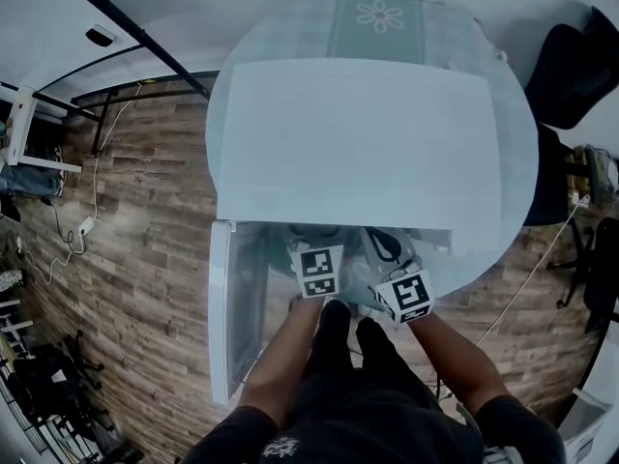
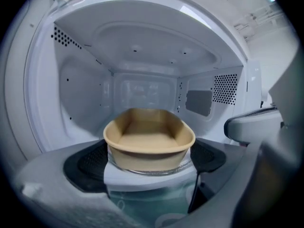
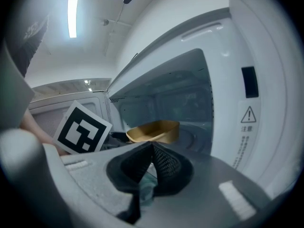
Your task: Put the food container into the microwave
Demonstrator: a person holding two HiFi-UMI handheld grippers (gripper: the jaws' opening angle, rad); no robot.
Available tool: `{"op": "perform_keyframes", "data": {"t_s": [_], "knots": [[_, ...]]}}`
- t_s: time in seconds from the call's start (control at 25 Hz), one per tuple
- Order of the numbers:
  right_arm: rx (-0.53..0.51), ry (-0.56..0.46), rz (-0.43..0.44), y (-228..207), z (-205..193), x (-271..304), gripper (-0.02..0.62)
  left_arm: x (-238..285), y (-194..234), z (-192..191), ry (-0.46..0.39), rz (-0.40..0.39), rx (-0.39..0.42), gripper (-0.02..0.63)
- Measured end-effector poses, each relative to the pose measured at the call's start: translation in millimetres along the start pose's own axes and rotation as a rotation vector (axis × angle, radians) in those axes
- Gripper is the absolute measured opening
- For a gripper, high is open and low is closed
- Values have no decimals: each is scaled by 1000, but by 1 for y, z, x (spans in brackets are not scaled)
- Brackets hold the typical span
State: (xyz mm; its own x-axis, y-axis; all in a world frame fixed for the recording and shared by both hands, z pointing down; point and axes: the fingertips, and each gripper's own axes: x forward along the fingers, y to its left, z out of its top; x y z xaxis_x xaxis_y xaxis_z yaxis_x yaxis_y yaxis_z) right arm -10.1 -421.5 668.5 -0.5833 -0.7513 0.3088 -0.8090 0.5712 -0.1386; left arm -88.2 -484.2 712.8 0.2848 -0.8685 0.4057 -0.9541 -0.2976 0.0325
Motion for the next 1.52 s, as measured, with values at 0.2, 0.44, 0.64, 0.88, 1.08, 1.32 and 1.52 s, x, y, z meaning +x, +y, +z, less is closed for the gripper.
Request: {"op": "perform_keyframes", "data": {"t_s": [0.2,0.44,0.64,0.88,1.08,1.32,1.52], "knots": [[-5,-11,10,7,3,-6,2,-18,-3,-6,-2,10,-7,529],[-21,-37,27,19,19,-14,2,-52,-5,6,-32,24,10,528],[-43,-82,38,31,43,-35,2,-94,-16,27,-69,13,9,503],[-25,-129,64,48,69,-62,2,-139,-22,50,-117,44,36,306],[-45,-165,83,61,86,-85,2,-171,-26,68,-155,84,55,149],[-76,-165,71,69,92,-99,2,-201,-27,81,-200,83,33,5],[-121,-190,79,82,106,-108,2,-218,-27,83,-213,55,36,5]]}}
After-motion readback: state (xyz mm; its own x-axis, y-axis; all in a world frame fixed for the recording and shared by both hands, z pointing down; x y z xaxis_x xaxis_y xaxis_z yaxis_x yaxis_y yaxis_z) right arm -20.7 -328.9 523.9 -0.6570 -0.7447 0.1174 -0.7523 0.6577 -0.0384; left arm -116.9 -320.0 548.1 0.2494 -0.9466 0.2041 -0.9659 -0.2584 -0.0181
